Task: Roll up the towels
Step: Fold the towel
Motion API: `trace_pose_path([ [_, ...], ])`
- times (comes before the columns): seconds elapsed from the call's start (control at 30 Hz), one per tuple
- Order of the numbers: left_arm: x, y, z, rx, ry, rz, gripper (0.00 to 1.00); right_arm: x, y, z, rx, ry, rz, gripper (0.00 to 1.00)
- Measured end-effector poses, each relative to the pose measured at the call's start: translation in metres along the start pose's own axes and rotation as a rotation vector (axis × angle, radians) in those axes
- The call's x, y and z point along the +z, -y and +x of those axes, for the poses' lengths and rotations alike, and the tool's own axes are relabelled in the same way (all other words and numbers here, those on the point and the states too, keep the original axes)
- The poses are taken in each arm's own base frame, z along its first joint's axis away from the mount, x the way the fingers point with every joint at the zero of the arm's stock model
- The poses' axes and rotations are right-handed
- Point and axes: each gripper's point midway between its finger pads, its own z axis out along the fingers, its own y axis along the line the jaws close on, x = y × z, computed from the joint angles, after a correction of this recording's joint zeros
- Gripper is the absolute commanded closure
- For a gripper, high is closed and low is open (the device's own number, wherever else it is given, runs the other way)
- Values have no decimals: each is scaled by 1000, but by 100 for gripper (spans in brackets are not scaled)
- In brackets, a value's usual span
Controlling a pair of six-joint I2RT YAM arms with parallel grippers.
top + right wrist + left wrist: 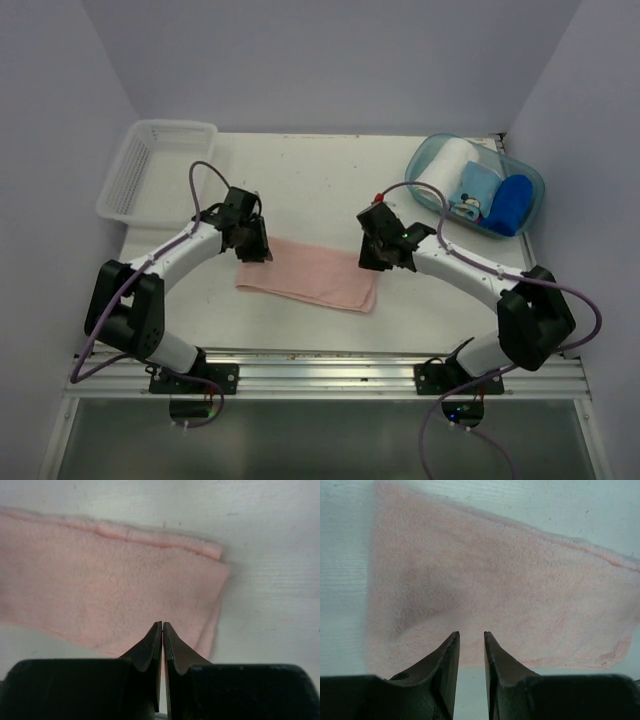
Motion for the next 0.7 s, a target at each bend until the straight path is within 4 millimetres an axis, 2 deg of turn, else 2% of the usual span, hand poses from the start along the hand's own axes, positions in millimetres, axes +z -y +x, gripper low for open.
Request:
trace_pose_path([
  [0.1,4,-8,10,-4,-13,-8,71,12,2,39,-39,-84,4,94],
  [0.17,12,-20,30,-11,-53,-33,73,23,13,67,-58,-153,40,95],
  [0.23,19,-31,47,-19,-97,-60,75,32,25,83,-57,-202,85,96],
  [0.3,21,-35,55,-27,-123,-72,75,32,24,83,-53,-201,82,95],
  [0.4,18,-33,50,-25,-107,-64,73,27,23,79,-52,-184,77,94],
  [0.6,-7,-27,18,-33,1,-42,73,5,11,67,-56,-124,24,94],
  [0.7,-12,-32,11,-49,28,-53,73,3,2,74,-78,-130,5,94],
])
